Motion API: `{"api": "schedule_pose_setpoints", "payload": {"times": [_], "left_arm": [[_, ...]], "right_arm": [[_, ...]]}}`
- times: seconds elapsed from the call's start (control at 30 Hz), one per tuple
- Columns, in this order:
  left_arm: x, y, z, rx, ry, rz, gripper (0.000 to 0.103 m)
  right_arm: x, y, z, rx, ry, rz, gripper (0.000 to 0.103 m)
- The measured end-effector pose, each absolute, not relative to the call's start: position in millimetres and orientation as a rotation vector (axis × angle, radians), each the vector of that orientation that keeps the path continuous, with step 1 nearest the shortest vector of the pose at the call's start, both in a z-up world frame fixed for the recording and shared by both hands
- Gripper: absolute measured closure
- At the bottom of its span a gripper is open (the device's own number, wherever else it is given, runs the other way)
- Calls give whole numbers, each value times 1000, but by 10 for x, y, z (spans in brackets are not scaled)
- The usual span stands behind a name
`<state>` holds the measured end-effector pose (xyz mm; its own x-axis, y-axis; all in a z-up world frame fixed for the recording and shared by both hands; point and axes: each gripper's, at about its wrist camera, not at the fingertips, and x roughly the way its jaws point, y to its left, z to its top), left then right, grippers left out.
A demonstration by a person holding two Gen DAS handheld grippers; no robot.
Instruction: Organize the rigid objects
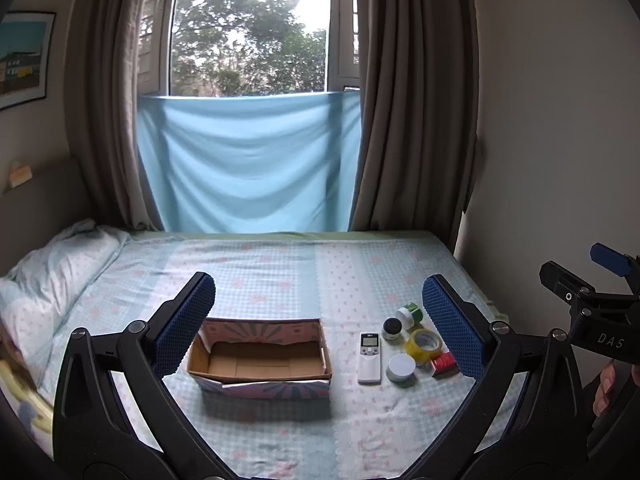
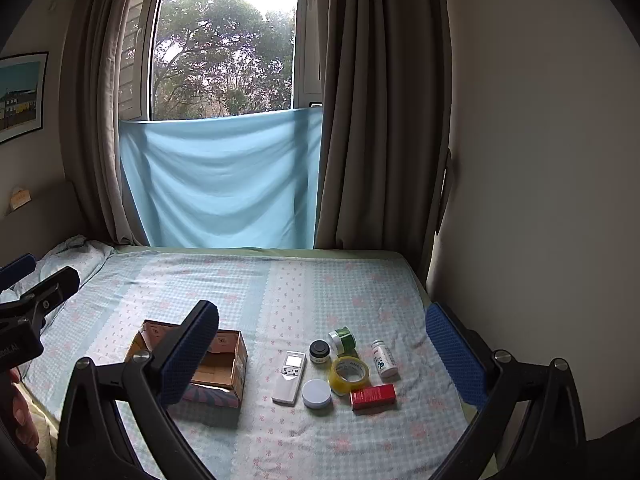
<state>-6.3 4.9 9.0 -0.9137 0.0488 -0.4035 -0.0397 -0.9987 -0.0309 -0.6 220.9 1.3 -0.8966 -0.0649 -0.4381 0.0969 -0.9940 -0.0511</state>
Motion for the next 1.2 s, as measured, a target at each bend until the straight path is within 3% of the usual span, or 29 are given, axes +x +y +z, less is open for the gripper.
{"api": "schedule_pose_setpoints", "payload": {"times": [1.2], "left_arm": [[-225,6,45,-684,-56,3016,0]], "right_arm": [[-73,2129,9,683,128,-2961,0]]}}
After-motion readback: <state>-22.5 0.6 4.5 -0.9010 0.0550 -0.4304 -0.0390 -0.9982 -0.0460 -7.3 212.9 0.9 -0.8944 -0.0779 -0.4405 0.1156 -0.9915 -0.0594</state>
